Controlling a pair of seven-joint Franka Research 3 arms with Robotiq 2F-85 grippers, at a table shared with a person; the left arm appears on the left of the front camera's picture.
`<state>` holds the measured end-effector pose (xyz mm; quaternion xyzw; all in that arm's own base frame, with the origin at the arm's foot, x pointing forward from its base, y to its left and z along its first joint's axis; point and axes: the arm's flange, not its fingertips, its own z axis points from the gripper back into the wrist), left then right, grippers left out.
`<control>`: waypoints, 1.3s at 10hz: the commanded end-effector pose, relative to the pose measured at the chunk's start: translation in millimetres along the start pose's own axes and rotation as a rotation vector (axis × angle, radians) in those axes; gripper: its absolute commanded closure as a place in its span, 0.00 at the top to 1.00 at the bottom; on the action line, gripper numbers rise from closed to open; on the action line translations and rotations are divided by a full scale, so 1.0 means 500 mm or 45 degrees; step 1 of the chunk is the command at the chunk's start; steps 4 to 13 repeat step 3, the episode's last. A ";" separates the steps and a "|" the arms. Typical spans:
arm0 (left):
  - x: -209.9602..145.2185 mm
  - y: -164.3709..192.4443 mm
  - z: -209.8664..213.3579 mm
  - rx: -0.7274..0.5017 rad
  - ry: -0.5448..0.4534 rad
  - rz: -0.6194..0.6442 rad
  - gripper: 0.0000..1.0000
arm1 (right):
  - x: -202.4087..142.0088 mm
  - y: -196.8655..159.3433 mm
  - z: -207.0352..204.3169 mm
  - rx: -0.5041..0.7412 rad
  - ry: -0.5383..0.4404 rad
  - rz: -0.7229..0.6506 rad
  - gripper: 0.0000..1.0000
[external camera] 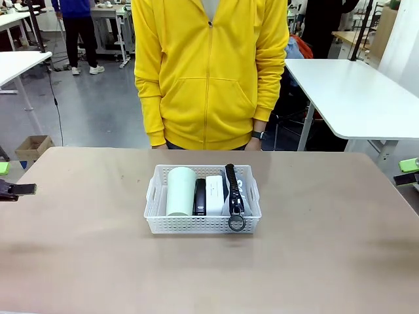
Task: Efficiently arrange items inside the basket to fit them all.
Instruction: Pick up the Reusable plastic cup and place it inside the Organizing basket.
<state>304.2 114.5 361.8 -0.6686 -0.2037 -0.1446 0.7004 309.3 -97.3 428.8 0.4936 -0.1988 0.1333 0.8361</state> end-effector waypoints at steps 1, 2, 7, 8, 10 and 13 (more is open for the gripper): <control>0.003 -0.006 -0.007 0.004 -0.019 0.019 1.00 | 0.006 0.007 0.001 0.016 -0.019 -0.021 1.00; 0.003 -0.006 -0.007 0.004 -0.019 0.019 1.00 | 0.006 0.007 0.001 0.016 -0.019 -0.021 1.00; 0.003 -0.006 -0.007 0.004 -0.019 0.019 1.00 | 0.006 0.007 0.001 0.016 -0.019 -0.021 1.00; 0.003 -0.006 -0.007 0.004 -0.019 0.019 1.00 | 0.006 0.007 0.001 0.016 -0.019 -0.021 1.00; 0.003 -0.006 -0.007 0.004 -0.019 0.019 1.00 | 0.006 0.007 0.001 0.016 -0.019 -0.021 1.00; 0.003 -0.006 -0.007 0.004 -0.019 0.019 1.00 | 0.006 0.007 0.001 0.016 -0.019 -0.021 1.00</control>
